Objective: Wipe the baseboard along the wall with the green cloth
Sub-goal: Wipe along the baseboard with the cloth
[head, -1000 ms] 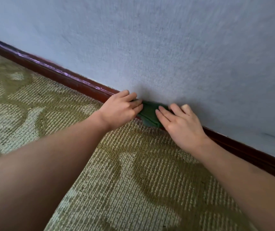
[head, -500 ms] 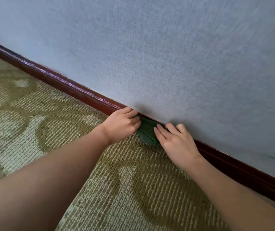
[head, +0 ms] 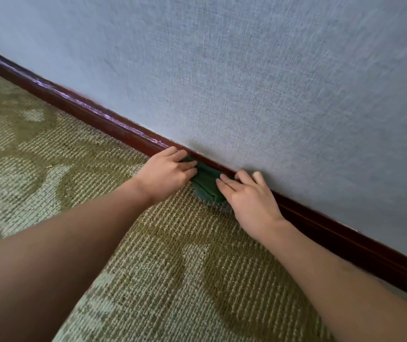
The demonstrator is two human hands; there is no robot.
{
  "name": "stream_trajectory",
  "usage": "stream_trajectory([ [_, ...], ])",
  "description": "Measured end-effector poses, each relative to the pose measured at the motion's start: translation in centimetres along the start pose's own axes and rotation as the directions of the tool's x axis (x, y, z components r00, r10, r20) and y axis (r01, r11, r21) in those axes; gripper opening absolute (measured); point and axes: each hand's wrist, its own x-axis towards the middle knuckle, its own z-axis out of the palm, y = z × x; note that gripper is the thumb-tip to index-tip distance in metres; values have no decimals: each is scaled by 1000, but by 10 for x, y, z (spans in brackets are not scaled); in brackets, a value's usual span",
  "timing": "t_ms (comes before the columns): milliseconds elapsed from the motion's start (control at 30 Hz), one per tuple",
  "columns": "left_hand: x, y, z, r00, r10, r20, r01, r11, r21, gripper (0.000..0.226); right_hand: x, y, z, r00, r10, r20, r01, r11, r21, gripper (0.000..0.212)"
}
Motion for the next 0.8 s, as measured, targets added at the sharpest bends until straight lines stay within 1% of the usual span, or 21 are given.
stream_trajectory([
  [67,-1,3,-3,1000,-1,-2,1,1000,20,40,-4,2,-3,1000,-1,-13,1,1000,-18,60],
  [133,-1,9,-5,999,37,-38,-37,999,2,39,-14,4,-8,999,-7,-31,5,997,-73,59],
  [233,10,22,-9,988,119,-103,-117,993,28,29,-35,15,1,976,-7,-217,-13,996,-89,49],
  [300,22,29,-11,977,166,-133,-161,986,48,17,-46,21,5,958,-12,-288,-24,992,-122,40],
  [333,27,31,-11,973,182,-141,-175,983,59,14,-49,23,6,954,-16,-299,-25,991,-134,37],
  [400,31,31,-10,968,205,-148,-194,977,83,14,-50,24,7,958,-11,-287,-35,987,-155,43],
  [500,25,25,-6,970,206,-129,-199,978,67,16,-46,19,9,965,2,-262,-46,986,-161,37],
  [533,21,23,-4,974,197,-111,-191,980,60,18,-42,16,8,969,16,-248,-53,988,-146,40],
  [600,14,19,-1,985,160,-69,-156,986,55,28,-34,10,4,980,36,-198,-65,987,-146,45],
  [667,9,16,0,992,121,-33,-120,992,46,37,-26,6,5,991,6,-135,-27,988,-155,48],
  [733,6,14,0,994,106,-24,-106,994,25,40,-20,2,5,993,-3,-119,-22,978,-208,45],
  [800,4,15,-2,993,114,-34,-113,993,25,40,-19,-2,3,984,-5,-176,-43,963,-267,32],
])
